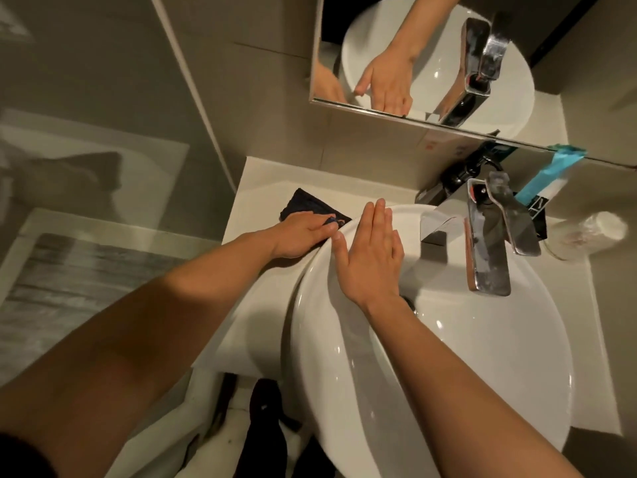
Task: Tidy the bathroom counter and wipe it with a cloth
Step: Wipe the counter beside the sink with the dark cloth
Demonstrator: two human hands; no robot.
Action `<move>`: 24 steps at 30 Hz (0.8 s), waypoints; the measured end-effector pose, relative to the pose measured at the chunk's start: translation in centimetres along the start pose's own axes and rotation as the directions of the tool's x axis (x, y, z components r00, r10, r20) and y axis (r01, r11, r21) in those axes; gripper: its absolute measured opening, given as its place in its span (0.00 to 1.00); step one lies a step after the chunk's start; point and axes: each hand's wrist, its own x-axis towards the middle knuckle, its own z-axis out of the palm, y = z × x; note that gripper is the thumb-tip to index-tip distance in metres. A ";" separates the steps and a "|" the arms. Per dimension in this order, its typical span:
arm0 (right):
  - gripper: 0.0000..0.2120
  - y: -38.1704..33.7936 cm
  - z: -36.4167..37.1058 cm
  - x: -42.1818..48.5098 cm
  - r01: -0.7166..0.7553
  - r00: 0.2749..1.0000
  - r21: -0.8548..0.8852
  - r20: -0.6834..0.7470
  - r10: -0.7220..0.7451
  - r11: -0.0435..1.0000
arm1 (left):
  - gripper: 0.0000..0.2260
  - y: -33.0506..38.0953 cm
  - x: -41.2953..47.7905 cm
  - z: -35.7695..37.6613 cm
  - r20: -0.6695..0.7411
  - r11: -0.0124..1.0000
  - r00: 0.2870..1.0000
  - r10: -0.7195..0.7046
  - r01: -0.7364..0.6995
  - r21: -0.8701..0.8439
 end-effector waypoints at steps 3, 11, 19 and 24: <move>0.37 0.0 0.0 0.0 0.007 1.000 -0.013 -0.005 -0.007 1.000 | 0.31 -0.9 -2.7 0.7 -0.050 0.999 0.999 -0.016 0.014 -0.043; 0.37 0.1 0.0 -0.1 0.024 0.999 -0.014 -0.024 -0.024 1.000 | 0.27 -2.2 -9.5 4.1 -0.145 0.993 0.987 -0.068 0.053 -0.107; 0.37 0.2 -0.4 -0.1 0.035 0.999 -0.004 0.022 -0.035 0.999 | 0.37 -2.8 -15.2 8.3 -0.209 0.971 0.958 -0.197 0.161 -0.177; 0.38 -0.1 -1.2 0.1 0.017 0.997 0.035 0.074 -0.020 0.999 | 0.25 -1.3 -19.4 11.1 -0.230 0.965 0.951 -0.206 0.160 -0.206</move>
